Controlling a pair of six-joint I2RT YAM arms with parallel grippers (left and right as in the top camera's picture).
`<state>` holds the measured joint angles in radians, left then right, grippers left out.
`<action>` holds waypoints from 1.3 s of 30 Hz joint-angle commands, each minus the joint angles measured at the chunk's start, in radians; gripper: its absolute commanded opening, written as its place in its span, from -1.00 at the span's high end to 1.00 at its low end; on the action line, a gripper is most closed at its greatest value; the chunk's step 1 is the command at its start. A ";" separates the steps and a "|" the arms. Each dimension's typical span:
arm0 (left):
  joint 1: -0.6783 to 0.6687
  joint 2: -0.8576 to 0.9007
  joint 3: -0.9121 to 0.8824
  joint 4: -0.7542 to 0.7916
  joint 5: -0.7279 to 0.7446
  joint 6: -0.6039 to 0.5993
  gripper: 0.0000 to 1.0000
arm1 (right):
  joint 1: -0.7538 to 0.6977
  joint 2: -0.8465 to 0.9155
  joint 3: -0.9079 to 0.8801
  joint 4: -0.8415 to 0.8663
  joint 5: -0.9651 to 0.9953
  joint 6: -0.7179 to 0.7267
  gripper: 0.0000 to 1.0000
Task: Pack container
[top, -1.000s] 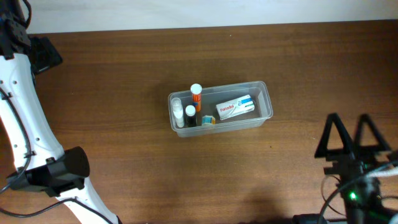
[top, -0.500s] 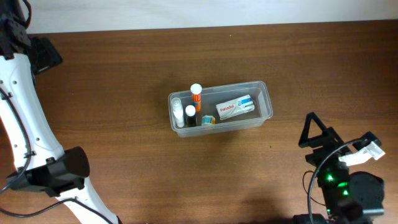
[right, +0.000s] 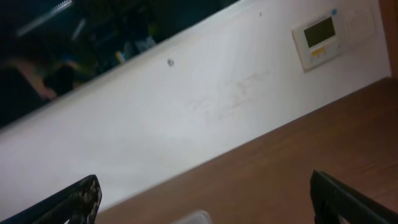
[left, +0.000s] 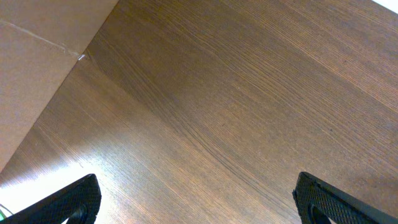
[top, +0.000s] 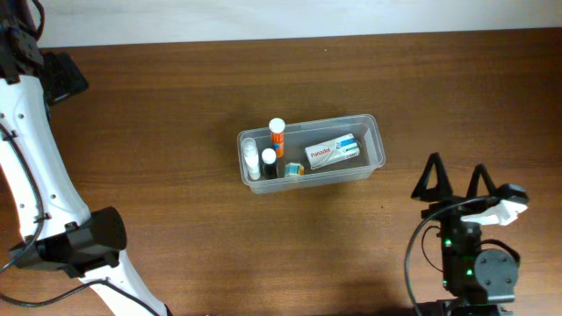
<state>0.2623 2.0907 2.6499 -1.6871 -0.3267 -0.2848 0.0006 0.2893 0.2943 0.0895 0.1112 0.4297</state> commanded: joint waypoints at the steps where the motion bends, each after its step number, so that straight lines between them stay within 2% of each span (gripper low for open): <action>1: 0.003 0.005 0.003 0.000 -0.010 -0.010 -0.99 | -0.001 -0.068 -0.081 0.027 -0.035 -0.164 -0.97; 9: 0.003 0.005 0.003 0.000 -0.010 -0.010 -0.99 | -0.008 -0.206 -0.155 0.015 -0.142 -0.407 -0.97; 13: 0.003 0.005 0.003 0.000 -0.010 -0.010 -0.99 | -0.009 -0.288 -0.212 0.011 -0.141 -0.419 -0.97; 18: 0.003 0.005 0.003 0.000 -0.010 -0.010 -0.99 | -0.007 -0.285 -0.289 0.104 -0.137 -0.422 -0.97; 24: 0.003 0.005 0.003 0.000 -0.010 -0.010 -0.99 | -0.007 -0.285 -0.289 0.005 -0.073 -0.422 -0.97; 35: 0.003 0.005 0.003 0.000 -0.010 -0.010 -0.99 | -0.014 -0.285 -0.289 -0.167 -0.074 -0.422 -0.97; 39: 0.003 0.005 0.003 0.000 -0.010 -0.010 -0.99 | -0.059 -0.285 -0.289 -0.169 -0.074 -0.422 -0.97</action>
<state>0.2623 2.0907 2.6499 -1.6871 -0.3267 -0.2852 -0.0189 0.0147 0.0101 -0.0715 0.0250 0.0139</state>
